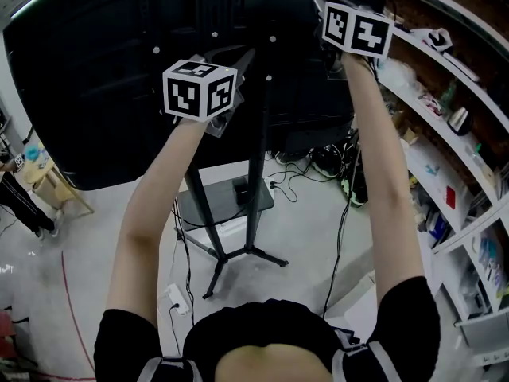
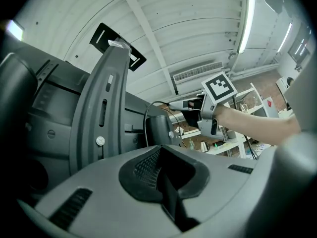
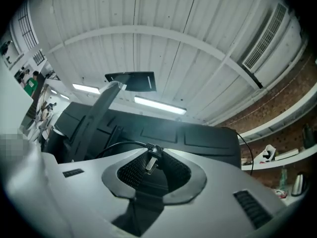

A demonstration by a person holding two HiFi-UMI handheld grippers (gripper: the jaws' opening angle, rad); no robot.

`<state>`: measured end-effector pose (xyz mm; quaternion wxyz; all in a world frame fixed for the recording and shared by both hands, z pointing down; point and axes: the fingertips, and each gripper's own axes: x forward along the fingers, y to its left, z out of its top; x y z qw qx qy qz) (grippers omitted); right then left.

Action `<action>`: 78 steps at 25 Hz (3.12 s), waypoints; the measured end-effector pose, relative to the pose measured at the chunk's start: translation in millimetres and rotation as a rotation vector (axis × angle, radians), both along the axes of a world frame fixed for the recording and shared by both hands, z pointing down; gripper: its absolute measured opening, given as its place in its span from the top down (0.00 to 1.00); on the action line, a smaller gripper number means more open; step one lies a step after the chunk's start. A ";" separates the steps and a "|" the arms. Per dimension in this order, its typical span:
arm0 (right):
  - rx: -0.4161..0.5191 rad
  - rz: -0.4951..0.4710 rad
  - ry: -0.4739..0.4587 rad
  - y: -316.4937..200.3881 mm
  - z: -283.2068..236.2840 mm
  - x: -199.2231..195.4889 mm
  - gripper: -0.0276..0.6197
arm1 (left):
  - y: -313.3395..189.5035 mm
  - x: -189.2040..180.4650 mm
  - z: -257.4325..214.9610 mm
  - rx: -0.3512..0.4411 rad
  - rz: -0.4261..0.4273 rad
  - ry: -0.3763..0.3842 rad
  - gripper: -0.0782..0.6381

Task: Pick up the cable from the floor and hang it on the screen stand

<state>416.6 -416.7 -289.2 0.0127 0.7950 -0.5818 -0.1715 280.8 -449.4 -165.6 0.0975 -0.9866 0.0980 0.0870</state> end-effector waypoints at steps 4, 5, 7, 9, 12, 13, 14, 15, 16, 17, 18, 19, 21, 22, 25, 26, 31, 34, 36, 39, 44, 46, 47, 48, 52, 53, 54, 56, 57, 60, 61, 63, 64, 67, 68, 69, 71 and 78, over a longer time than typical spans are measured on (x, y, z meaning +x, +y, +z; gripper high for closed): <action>-0.077 0.049 -0.008 -10.3 16.3 17.8 0.79 | -4.2 2.6 -1.0 -0.005 -0.023 -0.002 0.88; -0.073 0.042 -0.030 -9.3 19.9 19.4 0.79 | -4.5 1.1 -1.4 -0.007 -0.030 -0.002 0.88; -0.057 0.034 -0.061 -2.0 30.1 21.9 0.79 | -2.8 -3.2 -0.6 -0.008 -0.036 -0.002 0.88; -0.051 0.038 -0.080 5.9 45.9 25.7 0.79 | -0.2 -8.5 3.0 0.000 -0.043 -0.008 0.88; -0.059 0.035 -0.126 13.2 76.6 31.2 0.79 | 3.8 -13.8 16.4 0.008 -0.049 -0.013 0.88; -0.064 0.037 -0.131 14.5 86.6 32.0 0.79 | 4.6 -13.6 22.6 0.006 -0.045 -0.017 0.88; -0.070 0.040 -0.131 15.4 96.4 31.9 0.79 | 5.3 -13.0 29.1 0.003 -0.040 -0.022 0.88; -0.076 0.041 -0.130 16.2 105.7 30.8 0.79 | 6.1 -12.7 35.1 0.000 -0.037 -0.025 0.88; -0.081 0.039 -0.129 17.2 114.1 29.1 0.79 | 7.2 -12.8 39.9 -0.004 -0.035 -0.025 0.88; -0.086 0.037 -0.128 18.4 121.6 27.1 0.79 | 8.9 -13.2 43.6 -0.009 -0.033 -0.022 0.88; -0.090 0.034 -0.129 19.6 128.4 24.9 0.79 | 11.4 -13.7 46.8 -0.016 -0.029 -0.019 0.88; -0.094 0.030 -0.131 20.2 134.6 22.6 0.79 | 14.3 -13.9 49.8 -0.023 -0.020 -0.016 0.88; -0.098 0.021 -0.136 18.8 146.1 17.0 0.79 | 20.9 -14.0 56.8 -0.029 -0.001 -0.015 0.88; -0.101 0.013 -0.140 16.8 152.3 13.1 0.79 | 23.6 -14.2 61.0 -0.028 0.003 -0.019 0.88; -0.114 -0.024 -0.141 9.8 168.5 -3.6 0.79 | 29.1 -14.3 73.2 -0.025 0.002 -0.033 0.88; -0.117 -0.036 -0.138 7.9 172.7 -9.2 0.79 | 30.4 -14.1 76.5 -0.029 0.004 -0.035 0.88; -0.111 -0.077 -0.140 -4.4 190.5 -33.7 0.79 | 31.2 -17.6 98.4 -0.055 0.002 -0.049 0.88; -0.098 -0.088 -0.165 -11.0 196.8 -38.1 0.79 | 29.0 -19.5 110.6 -0.073 -0.001 -0.060 0.88; -0.081 -0.090 -0.183 -12.7 197.6 -38.2 0.79 | 28.7 -20.7 116.4 -0.080 0.000 -0.065 0.88; -0.045 -0.066 -0.192 -7.1 195.5 -33.2 0.79 | 31.3 -23.2 122.3 -0.073 0.000 -0.078 0.88; 0.017 -0.020 -0.184 9.8 183.6 -26.7 0.79 | 37.3 -29.4 127.2 -0.070 0.013 -0.082 0.88; 0.034 0.000 -0.184 17.6 179.8 -24.9 0.77 | 41.1 -31.7 127.4 -0.070 0.023 -0.078 0.88; 0.041 0.010 -0.187 22.2 178.1 -23.7 0.77 | 43.6 -33.5 125.3 -0.068 0.024 -0.072 0.88; 0.047 0.019 -0.190 27.1 176.9 -23.1 0.76 | 46.6 -36.1 122.7 -0.066 0.025 -0.066 0.88; 0.054 0.039 -0.211 49.6 181.1 -24.7 0.72 | 62.3 -47.9 120.3 -0.065 0.037 -0.054 0.88; 0.052 0.039 -0.214 55.2 183.8 -26.8 0.72 | 66.6 -50.8 121.7 -0.067 0.041 -0.054 0.88; 0.050 0.042 -0.218 60.8 187.7 -29.5 0.72 | 70.8 -54.0 123.7 -0.070 0.046 -0.053 0.88; 0.047 0.048 -0.232 73.0 198.6 -37.6 0.72 | 79.4 -62.0 129.8 -0.079 0.056 -0.053 0.88; 0.047 0.049 -0.242 79.7 205.0 -43.3 0.72 | 84.0 -67.0 133.9 -0.085 0.062 -0.054 0.88; 0.040 0.054 -0.254 103.7 224.7 -61.6 0.72 | 100.8 -81.9 147.7 -0.110 0.077 -0.061 0.88; 0.034 0.060 -0.252 112.8 232.2 -67.5 0.73 | 107.7 -86.8 153.3 -0.122 0.083 -0.065 0.88; 0.022 0.065 -0.259 130.8 249.5 -81.6 0.73 | 122.5 -98.0 166.9 -0.141 0.097 -0.073 0.88; 0.020 0.061 -0.269 138.9 258.3 -90.2 0.73 | 129.7 -104.3 174.2 -0.145 0.103 -0.079 0.88; 0.009 0.041 -0.305 160.2 287.0 -119.9 0.75 | 149.4 -123.2 198.5 -0.161 0.109 -0.097 0.88; 0.004 0.039 -0.316 167.0 298.1 -129.4 0.78 | 155.3 -128.5 207.6 -0.173 0.109 -0.101 0.88; 0.001 0.041 -0.327 173.8 308.7 -138.1 0.82 | 161.1 -132.7 217.0 -0.184 0.111 -0.105 0.88; -0.001 0.046 -0.347 186.4 328.5 -154.1 0.87 | 172.9 -138.8 234.9 -0.193 0.116 -0.115 0.88; -0.048 -0.025 -0.424 218.6 399.5 -232.7 0.92 | 219.5 -158.8 285.1 -0.285 0.132 -0.093 0.88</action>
